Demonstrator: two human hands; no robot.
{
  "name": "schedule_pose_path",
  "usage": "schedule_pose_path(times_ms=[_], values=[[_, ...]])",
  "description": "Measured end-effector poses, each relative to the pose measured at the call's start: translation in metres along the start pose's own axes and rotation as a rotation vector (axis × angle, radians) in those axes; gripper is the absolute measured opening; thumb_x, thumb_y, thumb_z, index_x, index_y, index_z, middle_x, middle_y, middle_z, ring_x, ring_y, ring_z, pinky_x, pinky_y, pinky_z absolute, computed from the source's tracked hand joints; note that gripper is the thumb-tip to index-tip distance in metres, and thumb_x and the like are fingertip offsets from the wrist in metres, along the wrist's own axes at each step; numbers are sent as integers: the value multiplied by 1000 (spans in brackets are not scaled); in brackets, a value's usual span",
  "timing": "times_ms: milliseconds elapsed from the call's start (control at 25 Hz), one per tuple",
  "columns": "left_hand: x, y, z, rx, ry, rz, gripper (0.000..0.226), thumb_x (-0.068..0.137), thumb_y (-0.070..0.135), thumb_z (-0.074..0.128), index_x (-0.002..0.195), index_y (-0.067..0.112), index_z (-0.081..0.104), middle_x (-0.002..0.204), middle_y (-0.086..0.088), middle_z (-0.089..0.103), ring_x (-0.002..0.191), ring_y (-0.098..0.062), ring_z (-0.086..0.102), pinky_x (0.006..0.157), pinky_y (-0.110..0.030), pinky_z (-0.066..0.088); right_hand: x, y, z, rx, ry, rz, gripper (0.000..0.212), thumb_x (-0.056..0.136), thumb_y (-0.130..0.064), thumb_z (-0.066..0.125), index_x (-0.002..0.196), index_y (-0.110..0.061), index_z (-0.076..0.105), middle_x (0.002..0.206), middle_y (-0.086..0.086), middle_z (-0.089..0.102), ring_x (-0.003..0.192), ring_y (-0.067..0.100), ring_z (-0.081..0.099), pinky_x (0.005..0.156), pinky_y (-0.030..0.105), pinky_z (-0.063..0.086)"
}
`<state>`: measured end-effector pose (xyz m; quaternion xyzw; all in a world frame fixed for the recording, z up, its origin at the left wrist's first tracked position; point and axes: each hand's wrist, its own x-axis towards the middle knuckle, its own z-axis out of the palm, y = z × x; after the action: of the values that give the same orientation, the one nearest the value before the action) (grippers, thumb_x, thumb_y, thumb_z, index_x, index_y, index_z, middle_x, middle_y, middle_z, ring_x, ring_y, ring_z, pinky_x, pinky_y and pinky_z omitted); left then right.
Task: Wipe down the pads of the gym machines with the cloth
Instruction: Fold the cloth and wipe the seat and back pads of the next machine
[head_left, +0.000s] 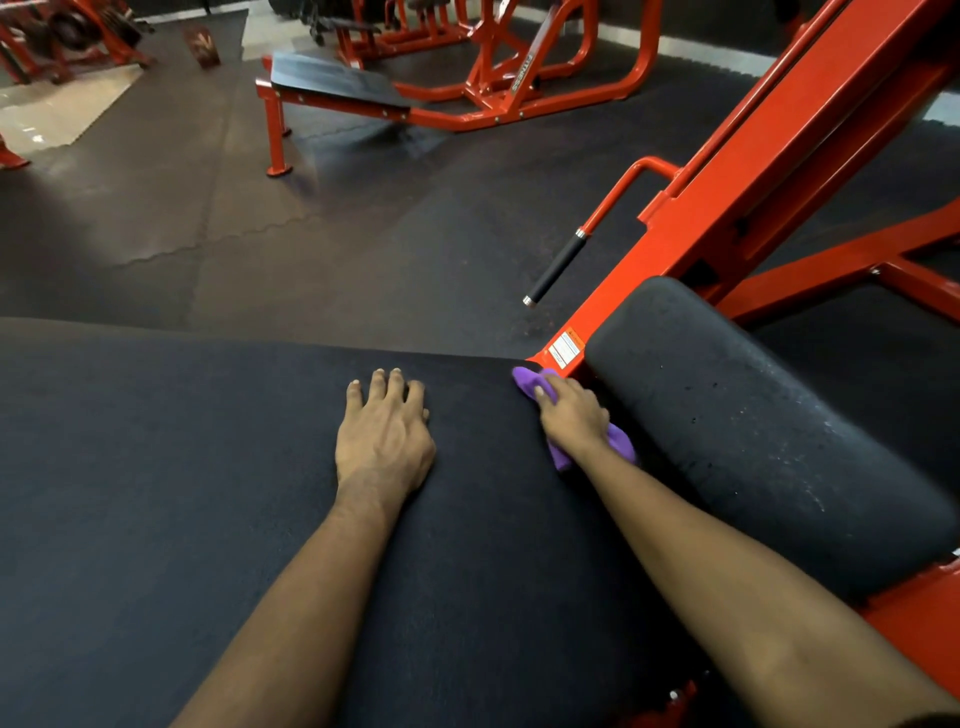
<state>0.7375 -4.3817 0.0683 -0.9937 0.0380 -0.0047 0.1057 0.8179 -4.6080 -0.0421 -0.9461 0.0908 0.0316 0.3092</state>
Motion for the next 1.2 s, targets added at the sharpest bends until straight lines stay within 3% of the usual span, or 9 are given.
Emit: schedule_pose_path(times_ms=[200,280,480,640,1000,1200], values=[[1,1,0,21,2,-26,50,106,30,20,151,9,29,163,-10,25,152,-26,18,122,-48,15,15,-111,17,1,-106,-499,43,104,-51,42,146,-42,47,153,-6,45,140,22,40,105,49,33],[1,1,0,24,1,-27,51,106,30,21,152,8,28,163,-10,25,152,-27,18,122,-48,15,25,-111,18,20,-160,-555,44,103,-54,42,146,-47,45,155,-7,42,143,20,36,106,50,32],[0,0,-1,-1,9,-19,49,106,30,21,149,9,32,163,-10,26,152,-27,18,123,-48,15,53,-25,13,95,-108,-299,46,98,-60,45,142,-47,50,147,-4,51,138,23,44,109,50,37],[0,1,-2,-8,6,-16,49,106,30,20,149,8,32,162,-12,27,152,-28,18,123,-49,15,30,24,10,69,-69,-103,47,100,-58,44,146,-44,46,152,-3,45,138,28,41,106,51,37],[0,-2,1,4,-15,-13,49,107,30,21,149,7,33,161,-13,29,152,-30,19,122,-51,16,-60,88,-6,8,-72,-22,49,102,-58,38,150,-46,38,142,2,49,131,30,48,103,47,43],[2,-1,3,8,-18,-9,50,107,31,20,148,7,34,160,-14,30,151,-31,21,122,-52,17,-55,70,-10,-48,-76,71,49,104,-53,37,150,-36,41,145,5,48,130,34,48,102,47,43]])
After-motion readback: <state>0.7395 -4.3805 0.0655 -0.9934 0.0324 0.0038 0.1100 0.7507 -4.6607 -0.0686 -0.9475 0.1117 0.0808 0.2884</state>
